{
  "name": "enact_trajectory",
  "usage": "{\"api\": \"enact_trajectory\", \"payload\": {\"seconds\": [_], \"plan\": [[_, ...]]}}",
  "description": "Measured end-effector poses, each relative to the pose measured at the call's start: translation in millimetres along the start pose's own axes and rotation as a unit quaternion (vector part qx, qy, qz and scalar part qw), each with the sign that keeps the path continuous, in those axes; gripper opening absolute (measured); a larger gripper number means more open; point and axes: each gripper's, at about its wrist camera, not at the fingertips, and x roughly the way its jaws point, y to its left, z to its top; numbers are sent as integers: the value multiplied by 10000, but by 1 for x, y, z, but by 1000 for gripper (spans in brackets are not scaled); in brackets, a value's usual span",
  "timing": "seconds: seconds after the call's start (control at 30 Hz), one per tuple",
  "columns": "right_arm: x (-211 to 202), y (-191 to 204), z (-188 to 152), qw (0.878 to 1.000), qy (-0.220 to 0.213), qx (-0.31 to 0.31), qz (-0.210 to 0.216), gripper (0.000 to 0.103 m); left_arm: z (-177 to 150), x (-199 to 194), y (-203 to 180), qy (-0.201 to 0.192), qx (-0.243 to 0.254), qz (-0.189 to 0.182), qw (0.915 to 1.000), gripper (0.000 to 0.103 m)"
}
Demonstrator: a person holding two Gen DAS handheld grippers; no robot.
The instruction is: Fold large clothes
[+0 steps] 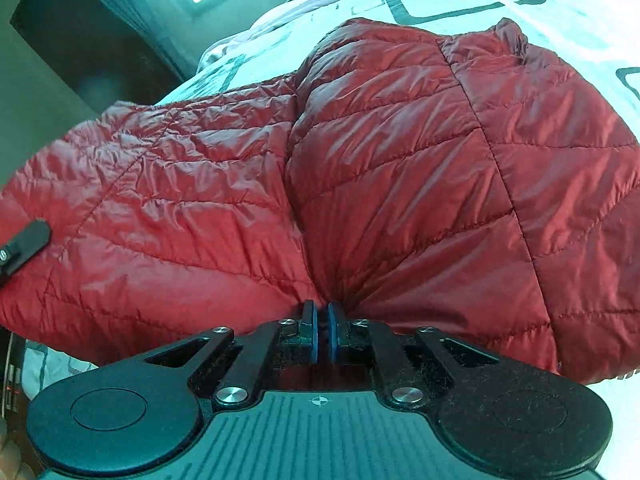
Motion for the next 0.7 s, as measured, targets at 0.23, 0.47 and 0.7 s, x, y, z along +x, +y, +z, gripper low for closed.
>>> {"api": "enact_trajectory", "payload": {"seconds": [0.23,0.47,0.7], "plan": [[-20,-22,4,9978,-166,479,416,8,7,7,-51,56,475,-196,9987,17],[-72,-58,22,9925,-813,805,436,8,0,29,-102,296,873,-557,9942,17],[-123,-113,33,9835,-1322,1223,190,8,-21,69,-144,779,1010,-947,9873,25]]}}
